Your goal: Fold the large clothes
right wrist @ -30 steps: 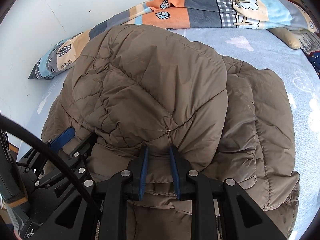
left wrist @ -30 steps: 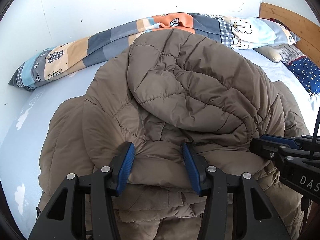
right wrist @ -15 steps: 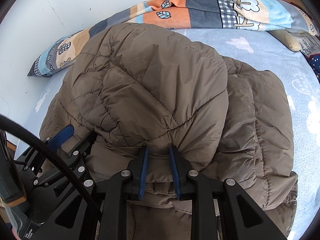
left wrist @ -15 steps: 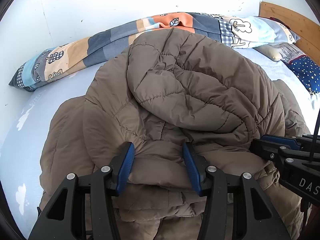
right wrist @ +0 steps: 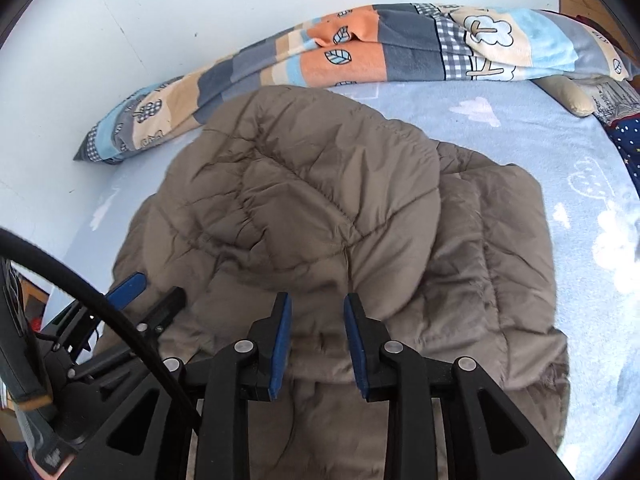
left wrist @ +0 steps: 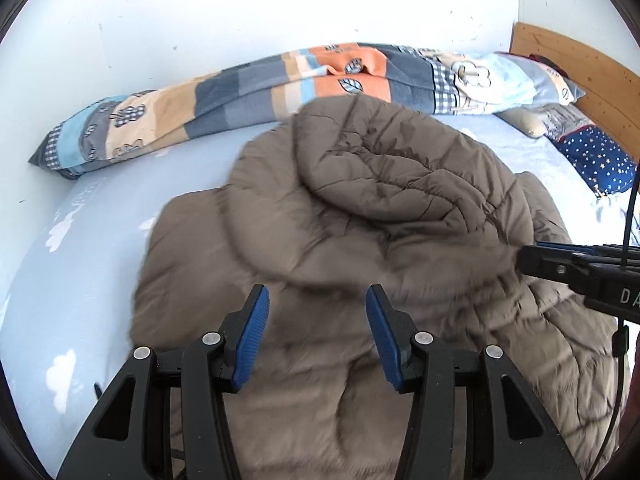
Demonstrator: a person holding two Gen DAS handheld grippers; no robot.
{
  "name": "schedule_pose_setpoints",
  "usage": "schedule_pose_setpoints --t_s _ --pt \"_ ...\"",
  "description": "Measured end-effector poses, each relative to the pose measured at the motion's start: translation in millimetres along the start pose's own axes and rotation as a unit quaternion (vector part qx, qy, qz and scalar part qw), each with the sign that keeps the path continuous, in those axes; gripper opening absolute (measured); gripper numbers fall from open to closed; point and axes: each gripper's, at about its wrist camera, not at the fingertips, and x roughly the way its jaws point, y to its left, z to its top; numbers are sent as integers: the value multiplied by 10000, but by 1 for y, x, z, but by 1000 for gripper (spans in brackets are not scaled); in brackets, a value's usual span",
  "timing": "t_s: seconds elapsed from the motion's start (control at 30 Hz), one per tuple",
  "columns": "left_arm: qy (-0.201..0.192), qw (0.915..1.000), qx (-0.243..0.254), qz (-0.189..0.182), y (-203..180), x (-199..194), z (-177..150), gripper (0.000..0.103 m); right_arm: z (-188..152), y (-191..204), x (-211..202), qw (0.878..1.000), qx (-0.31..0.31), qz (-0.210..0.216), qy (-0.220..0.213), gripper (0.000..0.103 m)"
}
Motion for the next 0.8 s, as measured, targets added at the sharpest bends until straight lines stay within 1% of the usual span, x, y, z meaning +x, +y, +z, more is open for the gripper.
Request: schedule_pose_setpoints --t_s 0.17,0.27,0.47,0.6,0.7,0.77,0.8 --pt "-181 9997 -175 37 28 -42 -21 49 -25 10 -35 9996 -279 -37 -85 30" --pt "-331 9992 -184 125 49 -72 -38 50 -42 16 -56 9991 -386 -38 -180 35" --pt "-684 9965 -335 335 89 -128 -71 56 -86 12 -91 9991 -317 6 -275 36" --pt "-893 9942 -343 482 105 -155 -98 59 -113 11 -107 9993 -226 44 -288 37" --pt "-786 9949 -468 425 117 -160 -119 61 -137 9 -117 9994 -198 18 -279 38" --pt "-564 9961 -611 292 126 -154 -134 61 -153 6 -120 9996 -150 4 -224 38" --pt "-417 9966 -656 285 132 -149 -142 61 -162 4 -121 9998 -113 -8 -187 38"
